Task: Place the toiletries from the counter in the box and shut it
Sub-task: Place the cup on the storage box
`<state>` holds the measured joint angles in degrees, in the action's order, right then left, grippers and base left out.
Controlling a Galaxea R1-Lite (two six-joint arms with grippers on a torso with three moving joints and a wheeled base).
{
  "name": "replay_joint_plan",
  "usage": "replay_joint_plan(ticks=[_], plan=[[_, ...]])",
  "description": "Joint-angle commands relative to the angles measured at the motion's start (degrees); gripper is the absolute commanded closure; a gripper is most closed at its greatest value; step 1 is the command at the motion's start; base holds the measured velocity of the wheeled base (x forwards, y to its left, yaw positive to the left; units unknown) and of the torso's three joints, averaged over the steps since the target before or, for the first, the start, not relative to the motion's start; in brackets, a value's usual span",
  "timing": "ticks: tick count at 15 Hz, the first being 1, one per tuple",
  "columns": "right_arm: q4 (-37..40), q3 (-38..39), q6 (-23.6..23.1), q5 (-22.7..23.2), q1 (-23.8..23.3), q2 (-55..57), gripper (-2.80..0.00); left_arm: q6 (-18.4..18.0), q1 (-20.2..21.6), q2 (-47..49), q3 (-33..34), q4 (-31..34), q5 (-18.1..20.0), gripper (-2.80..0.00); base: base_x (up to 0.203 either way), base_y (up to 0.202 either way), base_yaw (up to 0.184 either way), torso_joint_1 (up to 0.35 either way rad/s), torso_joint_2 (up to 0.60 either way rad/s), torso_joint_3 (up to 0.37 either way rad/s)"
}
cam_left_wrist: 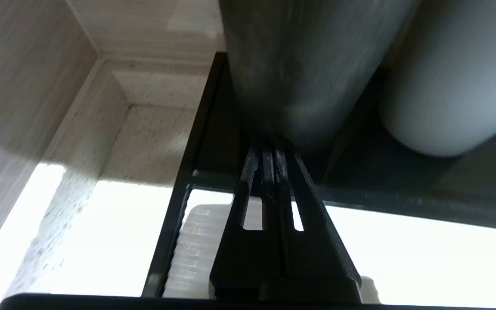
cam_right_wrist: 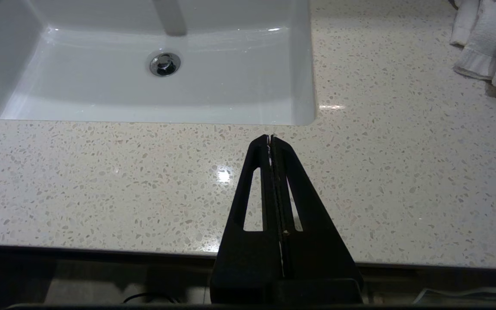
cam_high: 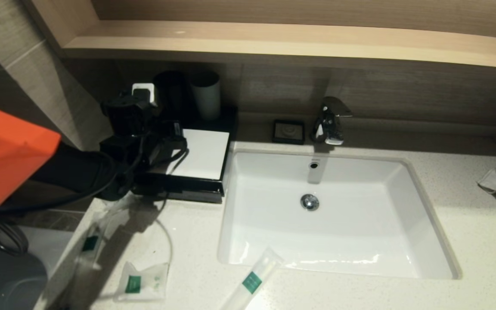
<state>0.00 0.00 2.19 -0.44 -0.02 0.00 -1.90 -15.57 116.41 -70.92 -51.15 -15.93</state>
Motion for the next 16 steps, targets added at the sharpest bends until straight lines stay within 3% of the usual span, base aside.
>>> replay_joint_plan(ticks=[1,7,16], plan=[[0.0,0.0,0.0,0.0,0.02,0.0,0.0,-0.05,0.01,1.76,-1.91,-0.06,-0.15,0.0,0.0,0.0,0.0,0.0,0.0,0.0],[0.0,0.0,0.0,0.0,0.02,0.08,0.0,-0.12,0.01,3.91,-5.36,0.9,-0.15,0.0,0.0,0.0,0.0,0.0,0.0,0.0],[0.0,0.0,0.0,0.0,-0.06,0.0,0.0,-0.07,0.01,3.09,-5.08,1.05,-0.19,0.0,0.0,0.0,0.0,0.0,0.0,0.0]])
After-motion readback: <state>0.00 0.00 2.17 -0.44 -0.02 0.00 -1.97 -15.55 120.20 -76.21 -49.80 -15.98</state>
